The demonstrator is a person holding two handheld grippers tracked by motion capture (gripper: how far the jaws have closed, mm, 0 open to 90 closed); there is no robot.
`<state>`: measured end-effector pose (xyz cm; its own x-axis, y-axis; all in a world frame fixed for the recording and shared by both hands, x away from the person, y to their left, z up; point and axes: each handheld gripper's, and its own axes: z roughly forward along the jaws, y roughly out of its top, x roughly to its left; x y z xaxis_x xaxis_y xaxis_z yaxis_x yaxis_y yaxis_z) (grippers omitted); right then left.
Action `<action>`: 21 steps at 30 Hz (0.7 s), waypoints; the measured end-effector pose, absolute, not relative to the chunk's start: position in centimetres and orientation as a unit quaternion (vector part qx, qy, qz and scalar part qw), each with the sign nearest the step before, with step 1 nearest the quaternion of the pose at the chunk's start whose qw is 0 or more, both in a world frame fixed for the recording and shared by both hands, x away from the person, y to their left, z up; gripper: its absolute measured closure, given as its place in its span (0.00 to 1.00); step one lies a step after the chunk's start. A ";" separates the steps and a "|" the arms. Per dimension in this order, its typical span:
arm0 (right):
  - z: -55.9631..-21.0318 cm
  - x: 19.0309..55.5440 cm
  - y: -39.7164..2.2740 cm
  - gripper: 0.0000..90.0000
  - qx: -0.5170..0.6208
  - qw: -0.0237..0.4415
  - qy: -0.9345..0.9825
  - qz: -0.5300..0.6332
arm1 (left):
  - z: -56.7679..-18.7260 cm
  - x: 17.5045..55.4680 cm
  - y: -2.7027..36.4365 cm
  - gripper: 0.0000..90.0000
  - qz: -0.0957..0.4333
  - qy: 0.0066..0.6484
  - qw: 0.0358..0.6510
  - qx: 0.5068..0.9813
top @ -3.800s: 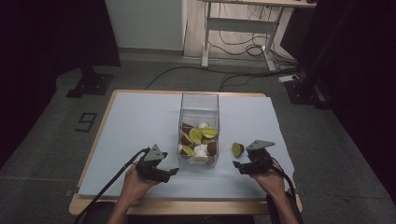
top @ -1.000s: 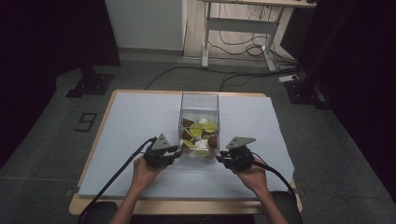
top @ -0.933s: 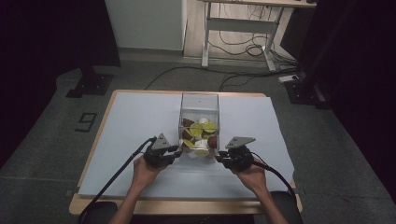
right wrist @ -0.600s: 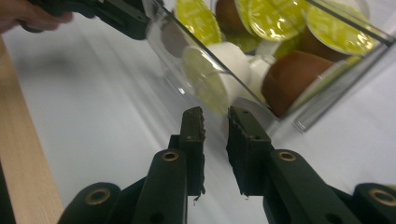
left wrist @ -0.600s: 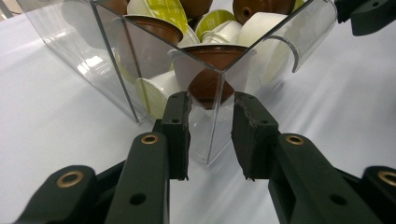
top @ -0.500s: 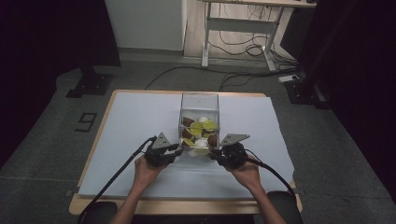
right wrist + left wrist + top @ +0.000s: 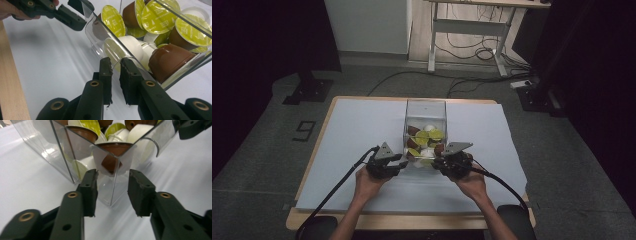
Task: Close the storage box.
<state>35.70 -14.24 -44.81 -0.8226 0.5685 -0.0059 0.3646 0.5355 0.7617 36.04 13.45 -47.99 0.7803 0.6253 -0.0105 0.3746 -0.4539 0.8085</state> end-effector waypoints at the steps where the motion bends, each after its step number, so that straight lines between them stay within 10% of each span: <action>1: -44.8 35.7 -14.2 0.88 0.269 0.129 0.867 0.399 | -48.0 36.0 13.4 0.63 0.146 0.298 0.430 0.840; 21: -44.7 36.8 -13.9 0.87 0.282 0.142 0.864 0.393 | -50.0 35.8 14.2 0.11 0.106 0.313 0.397 0.856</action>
